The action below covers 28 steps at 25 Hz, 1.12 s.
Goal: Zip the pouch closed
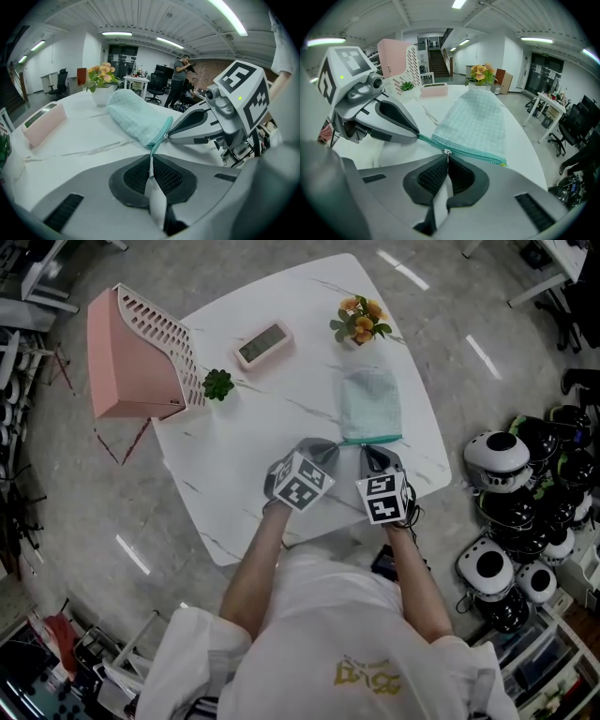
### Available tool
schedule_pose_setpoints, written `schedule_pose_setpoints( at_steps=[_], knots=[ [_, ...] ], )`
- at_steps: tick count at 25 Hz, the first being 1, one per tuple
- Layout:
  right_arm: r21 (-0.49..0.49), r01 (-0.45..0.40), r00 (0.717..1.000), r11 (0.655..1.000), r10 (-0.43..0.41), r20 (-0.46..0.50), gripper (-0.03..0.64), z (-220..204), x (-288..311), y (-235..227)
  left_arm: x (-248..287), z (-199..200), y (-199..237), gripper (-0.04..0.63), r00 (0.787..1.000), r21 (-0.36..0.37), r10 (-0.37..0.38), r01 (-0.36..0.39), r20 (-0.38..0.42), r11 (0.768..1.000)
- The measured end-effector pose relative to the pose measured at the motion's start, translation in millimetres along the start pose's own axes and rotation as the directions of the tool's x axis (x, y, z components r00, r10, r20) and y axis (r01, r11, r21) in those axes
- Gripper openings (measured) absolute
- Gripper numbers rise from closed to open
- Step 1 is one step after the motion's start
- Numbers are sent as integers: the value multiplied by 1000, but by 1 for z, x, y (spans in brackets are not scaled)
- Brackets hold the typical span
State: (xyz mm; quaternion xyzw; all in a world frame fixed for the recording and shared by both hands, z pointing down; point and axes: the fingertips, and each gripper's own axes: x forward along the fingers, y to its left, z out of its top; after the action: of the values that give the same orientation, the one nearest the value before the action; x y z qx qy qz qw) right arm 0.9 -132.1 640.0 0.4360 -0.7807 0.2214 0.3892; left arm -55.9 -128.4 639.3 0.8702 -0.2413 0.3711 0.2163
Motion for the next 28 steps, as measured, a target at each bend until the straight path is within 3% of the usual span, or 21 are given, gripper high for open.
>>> schedule_pose_setpoints(
  at_steps=[16, 28],
  knots=[
    [-1, 32, 999, 999, -32, -20, 15, -9, -5, -14, -9, -13, 3, 37, 999, -27, 34, -34, 0, 999],
    [52, 94, 995, 994, -92, -29, 17, -18, -13, -34, -23, -26, 8, 37, 998, -45, 65, -65, -3, 997]
  ],
)
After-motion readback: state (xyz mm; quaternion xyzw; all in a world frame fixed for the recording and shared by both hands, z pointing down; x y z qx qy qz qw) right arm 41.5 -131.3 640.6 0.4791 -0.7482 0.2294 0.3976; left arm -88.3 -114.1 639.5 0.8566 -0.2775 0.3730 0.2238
